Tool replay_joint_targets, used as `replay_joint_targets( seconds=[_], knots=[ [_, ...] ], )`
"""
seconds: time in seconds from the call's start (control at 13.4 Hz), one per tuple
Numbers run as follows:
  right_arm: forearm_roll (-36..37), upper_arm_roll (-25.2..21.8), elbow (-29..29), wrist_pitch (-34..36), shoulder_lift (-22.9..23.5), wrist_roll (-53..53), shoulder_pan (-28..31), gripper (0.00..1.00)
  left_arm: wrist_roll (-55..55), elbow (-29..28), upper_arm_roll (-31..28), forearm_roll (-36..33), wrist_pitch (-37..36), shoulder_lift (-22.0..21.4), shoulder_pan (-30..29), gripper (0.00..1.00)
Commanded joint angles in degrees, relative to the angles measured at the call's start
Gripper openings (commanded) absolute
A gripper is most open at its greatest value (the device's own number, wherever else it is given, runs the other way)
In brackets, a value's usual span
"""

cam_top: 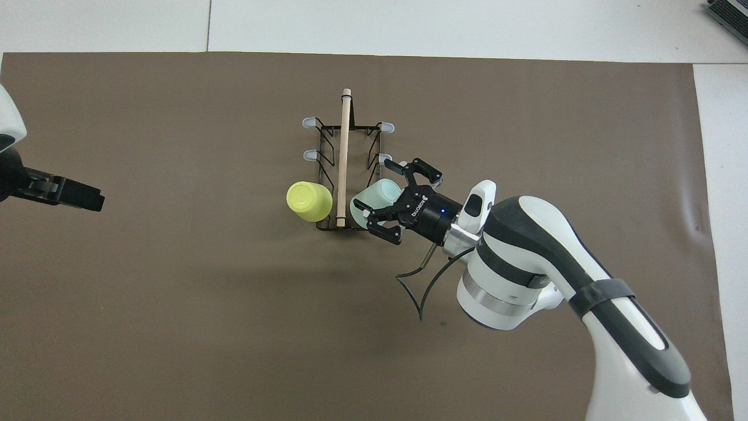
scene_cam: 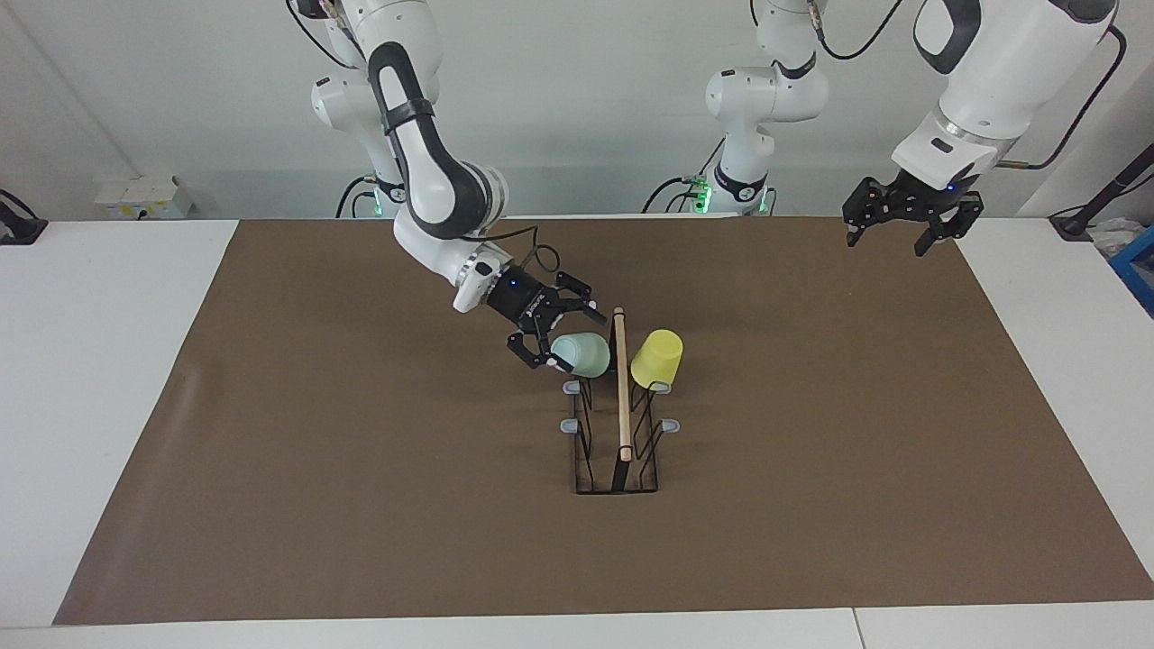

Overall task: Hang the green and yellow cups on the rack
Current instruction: 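Open the right gripper and pull it back from the green cup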

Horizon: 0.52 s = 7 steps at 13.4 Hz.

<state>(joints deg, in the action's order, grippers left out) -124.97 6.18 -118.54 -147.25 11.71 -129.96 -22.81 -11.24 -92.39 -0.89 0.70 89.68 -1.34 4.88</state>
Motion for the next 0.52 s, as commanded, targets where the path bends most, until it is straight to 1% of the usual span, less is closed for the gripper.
replay_joint_targets(
  seconds=[0.0,0.22,0.45],
  knots=[
    [-2.4,0.3,0.2,1.2,0.2,-2.2,0.8,1.0,0.5,-0.1,0.0,0.5,-0.8,-0.6,0.0,1.0],
    [-2.2,0.2,0.3,0.1,0.2,-1.5,0.8,1.0,0.5,-0.1,0.0,0.5,-0.8,-0.6,0.0,1.0],
    [-0.7,0.1,0.7,-5.3,-1.1,-0.5,0.8,1.0,0.5,-0.1,0.0,0.5,-0.8,-0.6,0.0,1.0]
  ],
)
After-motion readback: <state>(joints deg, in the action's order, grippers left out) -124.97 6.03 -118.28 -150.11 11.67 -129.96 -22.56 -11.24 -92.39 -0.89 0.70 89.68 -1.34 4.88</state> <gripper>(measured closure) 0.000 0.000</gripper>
